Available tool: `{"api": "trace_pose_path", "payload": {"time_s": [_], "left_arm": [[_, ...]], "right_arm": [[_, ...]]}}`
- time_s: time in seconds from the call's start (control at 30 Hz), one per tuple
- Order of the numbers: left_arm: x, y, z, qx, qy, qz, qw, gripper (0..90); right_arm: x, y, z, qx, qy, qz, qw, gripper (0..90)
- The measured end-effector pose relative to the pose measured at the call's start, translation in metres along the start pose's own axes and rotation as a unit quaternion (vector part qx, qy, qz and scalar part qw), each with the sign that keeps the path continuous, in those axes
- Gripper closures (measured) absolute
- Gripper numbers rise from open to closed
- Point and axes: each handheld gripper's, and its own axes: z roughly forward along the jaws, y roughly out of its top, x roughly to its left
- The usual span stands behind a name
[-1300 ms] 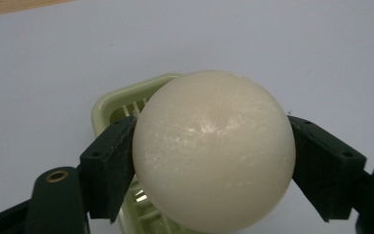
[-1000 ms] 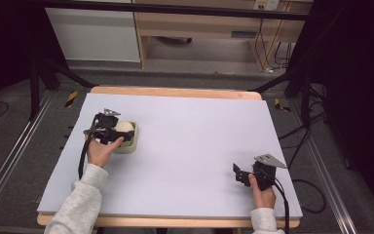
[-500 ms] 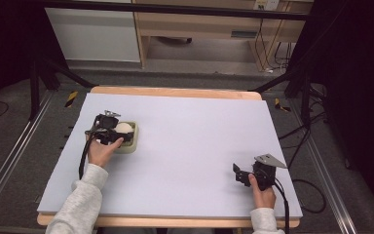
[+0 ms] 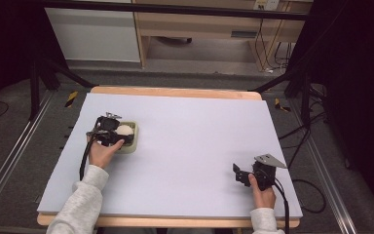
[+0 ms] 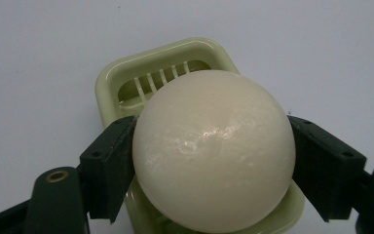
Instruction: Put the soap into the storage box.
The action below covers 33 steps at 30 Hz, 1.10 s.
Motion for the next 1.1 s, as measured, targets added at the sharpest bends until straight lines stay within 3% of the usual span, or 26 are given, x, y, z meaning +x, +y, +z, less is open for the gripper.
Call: {"api": "trace_pose_path", "payload": {"time_s": [0.63,0.7,0.87,1.1], "left_arm": [[0.000,-0.002,0.003,0.010,0.005,0.005,0.9999,22.7],[0.000,-0.002,0.001,0.004,0.010,0.006,0.9999,22.3],[0.001,0.000,-0.013,-0.029,0.000,0.001,0.9996,24.5],[-0.005,-0.001,-0.022,-0.035,-0.008,0.004,0.9993,21.3]], "right_arm": [[0.000,0.000,0.000,0.001,0.000,0.002,1.0000,3.8],[0.001,0.000,0.000,0.000,0.000,0.002,1.0000,3.8],[0.001,0.000,0.000,0.001,0.000,0.002,1.0000,3.8],[0.001,0.000,0.000,0.001,-0.001,0.001,1.0000,3.8]]}}
